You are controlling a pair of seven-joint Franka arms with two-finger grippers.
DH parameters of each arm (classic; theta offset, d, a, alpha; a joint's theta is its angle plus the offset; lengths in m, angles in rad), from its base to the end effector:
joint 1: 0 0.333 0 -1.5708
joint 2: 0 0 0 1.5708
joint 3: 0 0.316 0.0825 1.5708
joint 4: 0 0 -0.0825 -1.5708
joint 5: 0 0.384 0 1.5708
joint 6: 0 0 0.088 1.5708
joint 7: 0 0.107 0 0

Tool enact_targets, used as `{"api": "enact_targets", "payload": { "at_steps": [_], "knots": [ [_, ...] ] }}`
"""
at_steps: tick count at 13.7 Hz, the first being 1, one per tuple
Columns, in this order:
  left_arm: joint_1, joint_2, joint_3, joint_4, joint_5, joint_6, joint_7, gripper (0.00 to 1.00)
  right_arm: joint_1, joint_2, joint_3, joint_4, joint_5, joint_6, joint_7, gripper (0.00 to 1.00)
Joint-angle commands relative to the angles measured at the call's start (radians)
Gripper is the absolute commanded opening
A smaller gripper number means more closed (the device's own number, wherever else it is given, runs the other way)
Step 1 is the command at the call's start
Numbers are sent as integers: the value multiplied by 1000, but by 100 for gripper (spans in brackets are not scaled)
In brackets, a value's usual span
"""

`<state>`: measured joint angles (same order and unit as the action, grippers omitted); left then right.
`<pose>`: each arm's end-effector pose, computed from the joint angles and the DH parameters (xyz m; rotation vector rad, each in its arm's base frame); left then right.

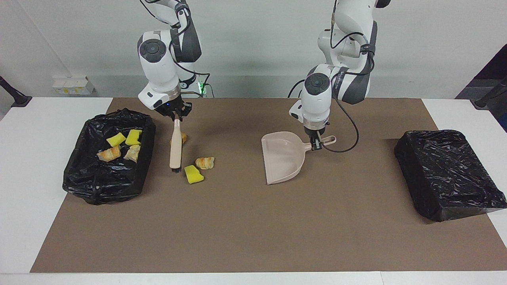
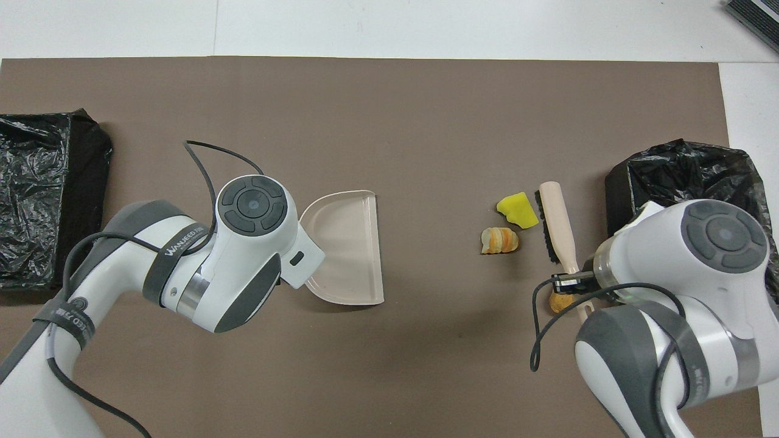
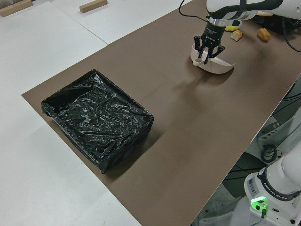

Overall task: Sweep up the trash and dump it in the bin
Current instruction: 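Sweep pieces at the bag edge toward the dustpan with the right gripper, then bring the brush back to the remaining pieces with the right gripper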

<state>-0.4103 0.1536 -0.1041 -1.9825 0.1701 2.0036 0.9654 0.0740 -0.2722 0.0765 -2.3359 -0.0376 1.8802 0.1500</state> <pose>0.5036 -0.2712 0.3800 -2.1537 2.1333 0.2391 0.4343 0.0638 0.4290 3.0482 0.0161 -0.2663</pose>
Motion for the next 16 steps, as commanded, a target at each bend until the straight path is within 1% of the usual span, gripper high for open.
{"api": "enact_targets", "payload": {
  "at_steps": [1,2,5,7,9,10,12,14,16],
  "knots": [
    [-2,-34,6,-41,15,15,-7,0,-51,-162,9,-176,-13,69,-7,0],
    [-2,-34,6,-41,15,17,-8,0,-68,-209,9,-234,-13,118,-9,0],
    [-2,-34,6,-41,15,20,-8,0,-100,-283,9,-311,-13,125,-9,0],
    [-4,-34,6,-41,15,20,-8,0,-102,-308,9,-373,-13,143,-6,0],
    [-4,-32,6,-39,15,21,-8,0,-102,-300,14,-407,-13,175,23,0],
    [-4,-31,6,-38,15,21,-8,0,-91,-288,15,-413,-13,189,45,0],
    [-4,-29,6,-35,15,26,-8,0,-86,-236,17,-413,-13,220,75,0],
    [-4,-31,6,-36,15,30,-8,0,17,-156,20,-404,-13,273,207,0],
    [-1,-29,8,-36,15,32,-8,0,55,-70,20,-328,-12,270,285,0]
  ]
}}
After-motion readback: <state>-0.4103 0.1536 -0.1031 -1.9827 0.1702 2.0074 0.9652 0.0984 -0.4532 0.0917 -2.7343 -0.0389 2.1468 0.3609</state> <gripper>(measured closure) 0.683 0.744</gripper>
